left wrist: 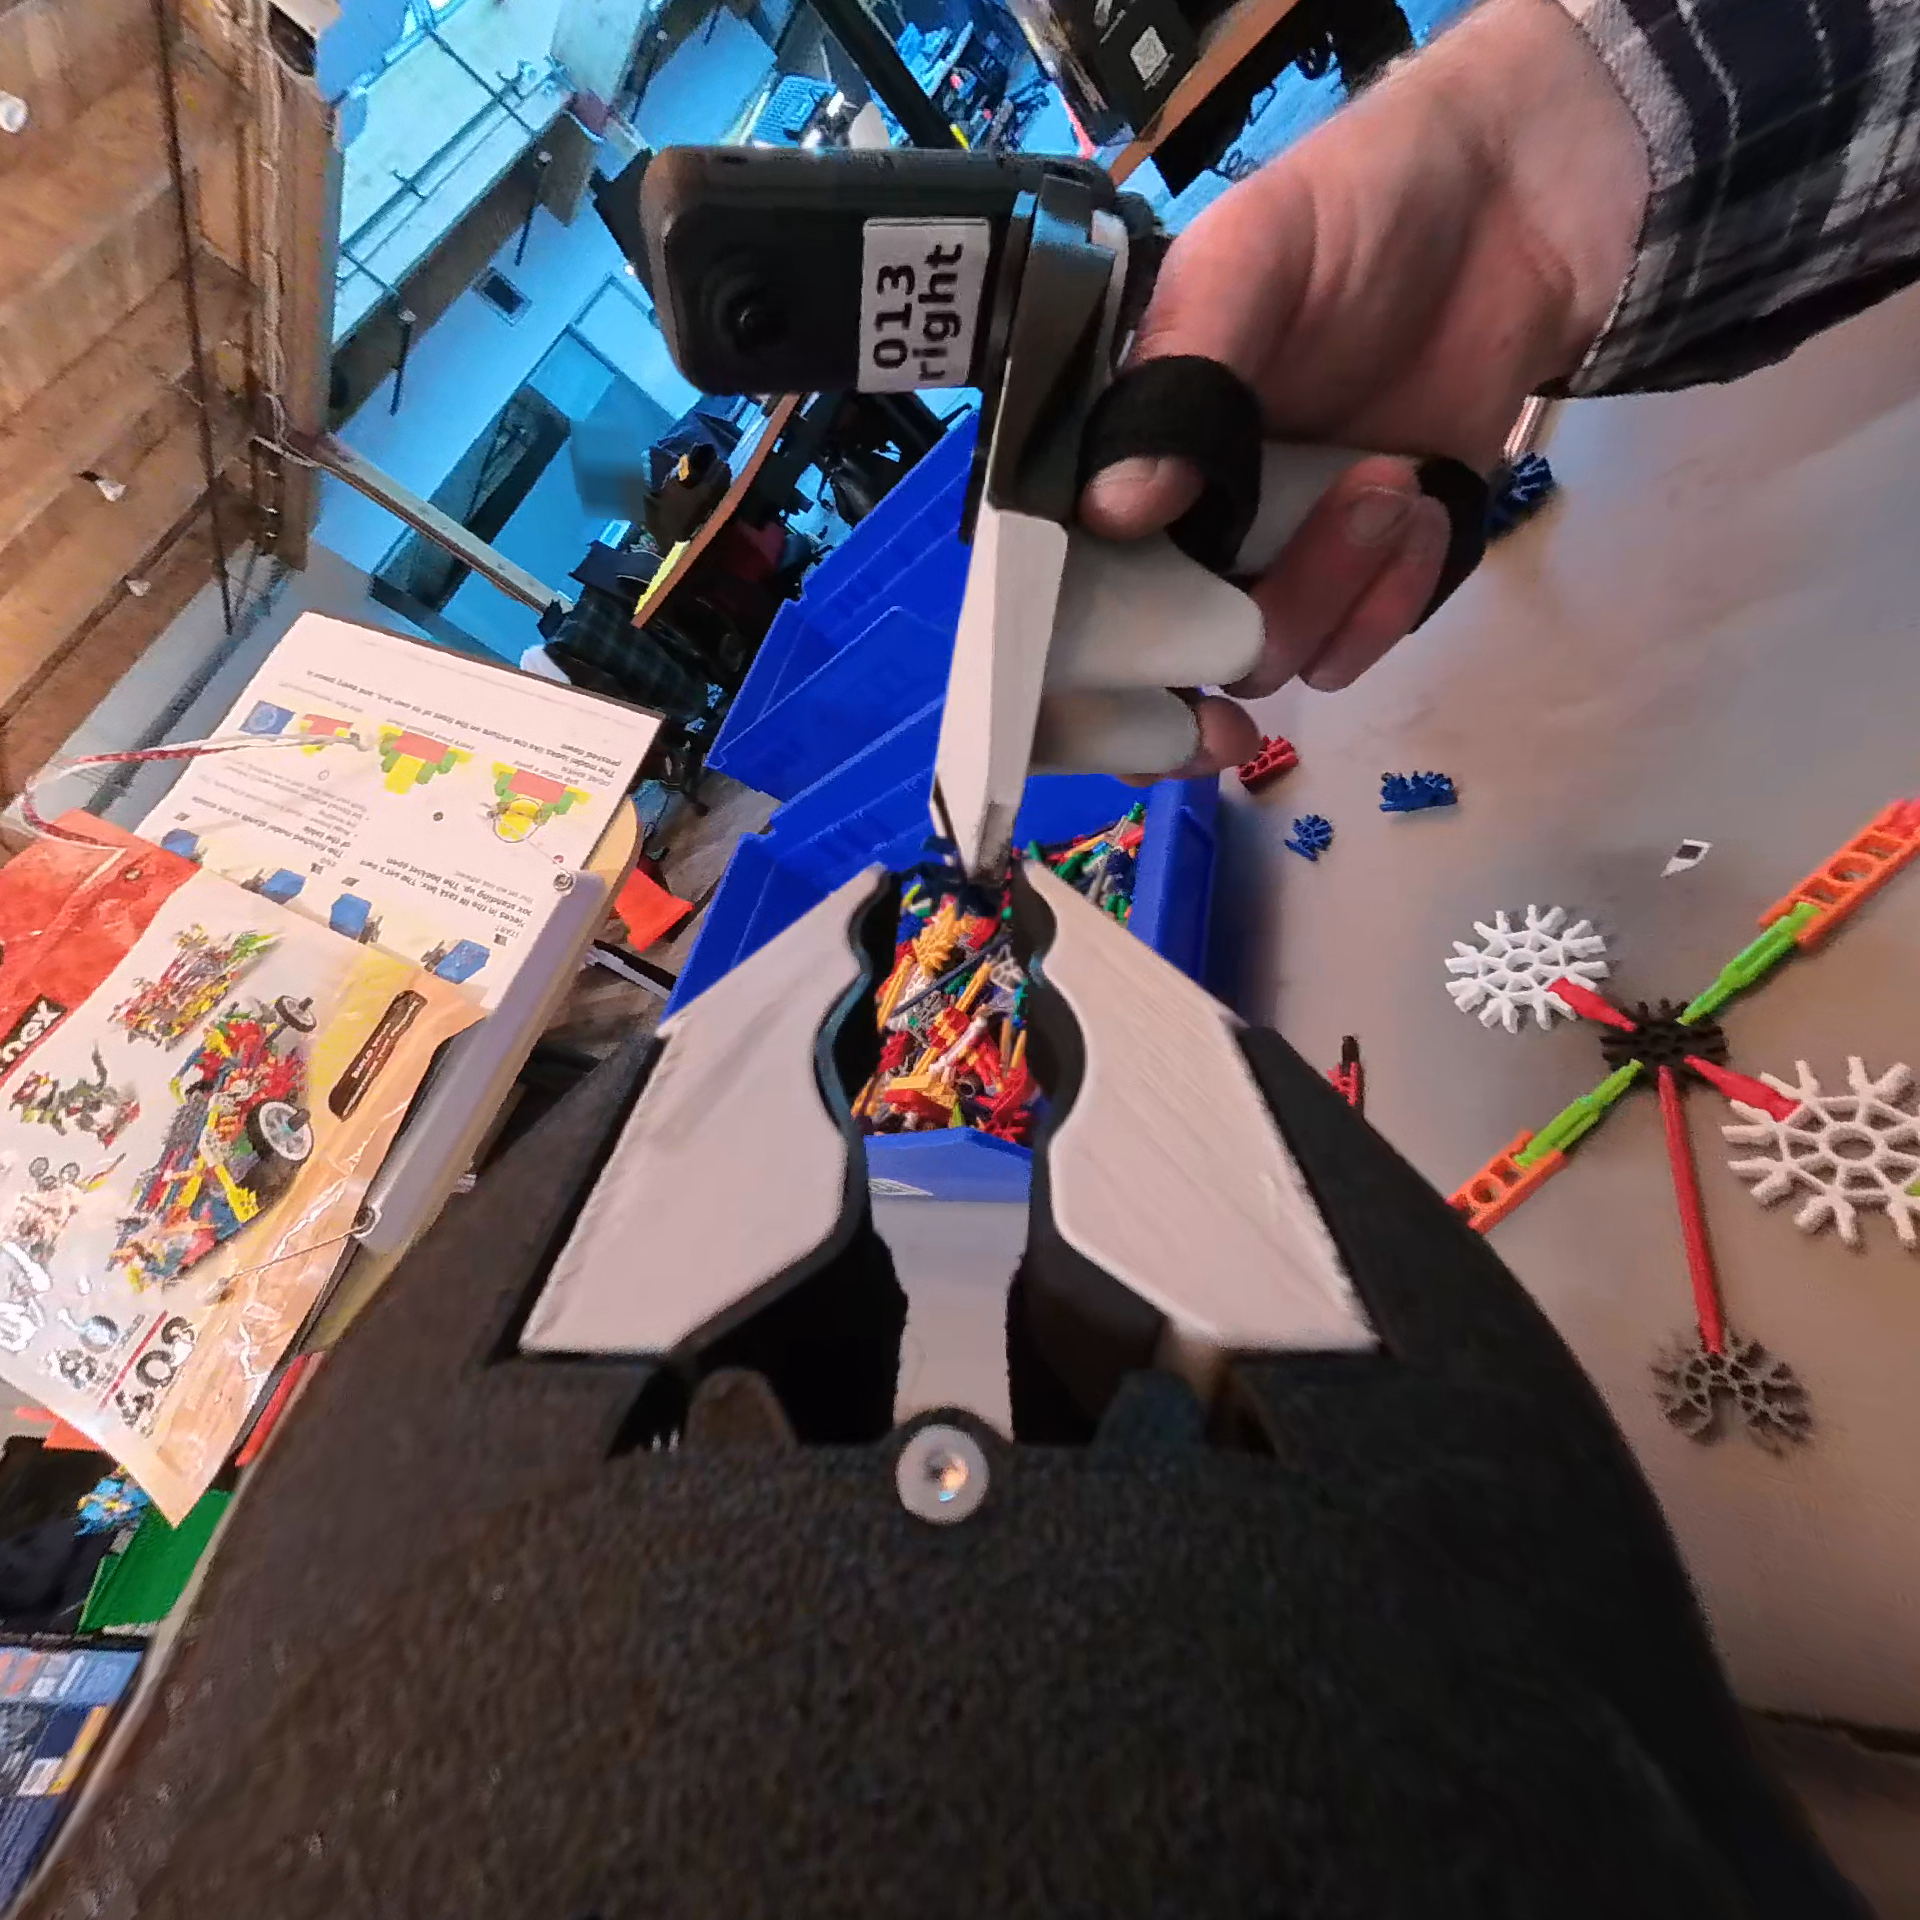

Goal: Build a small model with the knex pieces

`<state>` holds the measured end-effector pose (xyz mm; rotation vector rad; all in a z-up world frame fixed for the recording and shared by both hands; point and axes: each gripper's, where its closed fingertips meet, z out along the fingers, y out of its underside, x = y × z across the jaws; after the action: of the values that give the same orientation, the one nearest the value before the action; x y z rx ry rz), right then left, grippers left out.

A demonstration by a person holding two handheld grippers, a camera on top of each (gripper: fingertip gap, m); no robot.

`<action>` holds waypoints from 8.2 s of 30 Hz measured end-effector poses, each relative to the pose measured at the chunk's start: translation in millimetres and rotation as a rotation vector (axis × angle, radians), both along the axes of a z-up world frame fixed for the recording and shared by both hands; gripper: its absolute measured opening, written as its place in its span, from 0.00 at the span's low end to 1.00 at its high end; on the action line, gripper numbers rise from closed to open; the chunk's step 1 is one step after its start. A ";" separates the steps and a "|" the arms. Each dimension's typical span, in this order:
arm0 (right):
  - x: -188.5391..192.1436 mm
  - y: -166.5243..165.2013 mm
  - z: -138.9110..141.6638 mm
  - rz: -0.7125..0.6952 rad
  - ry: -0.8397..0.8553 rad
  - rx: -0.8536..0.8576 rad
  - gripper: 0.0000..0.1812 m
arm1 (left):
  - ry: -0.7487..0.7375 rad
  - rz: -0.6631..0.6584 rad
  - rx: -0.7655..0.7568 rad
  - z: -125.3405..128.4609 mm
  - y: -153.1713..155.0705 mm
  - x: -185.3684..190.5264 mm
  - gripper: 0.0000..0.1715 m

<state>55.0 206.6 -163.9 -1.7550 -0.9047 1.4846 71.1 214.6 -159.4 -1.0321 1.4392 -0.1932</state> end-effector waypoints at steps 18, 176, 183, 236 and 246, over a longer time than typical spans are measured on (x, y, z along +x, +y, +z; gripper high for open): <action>-3.8 -10.0 -5.0 0.083 -0.081 0.002 0.01 | 0.161 -0.073 0.035 -5.9 -8.4 -7.3 0.10; 47.6 1.7 -158.6 -0.179 -0.951 0.281 0.08 | 0.585 -0.097 -0.490 -164.9 -10.7 8.0 0.05; 47.3 1.3 -159.3 -0.169 -0.956 0.280 0.11 | 0.586 -0.097 -0.487 -165.0 -10.7 8.0 0.05; 58.2 4.3 -109.3 -0.201 -0.831 0.296 0.03 | 0.469 -0.018 -0.517 -121.3 7.5 -28.8 0.10; 56.9 3.2 -108.9 -0.209 -0.819 0.331 0.05 | 0.413 0.087 -0.504 -99.1 22.6 -67.6 0.11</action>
<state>111.9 209.8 -272.8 -2.1242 -1.2176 0.4090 3.5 237.2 -258.4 -1.6138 1.7583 -0.3021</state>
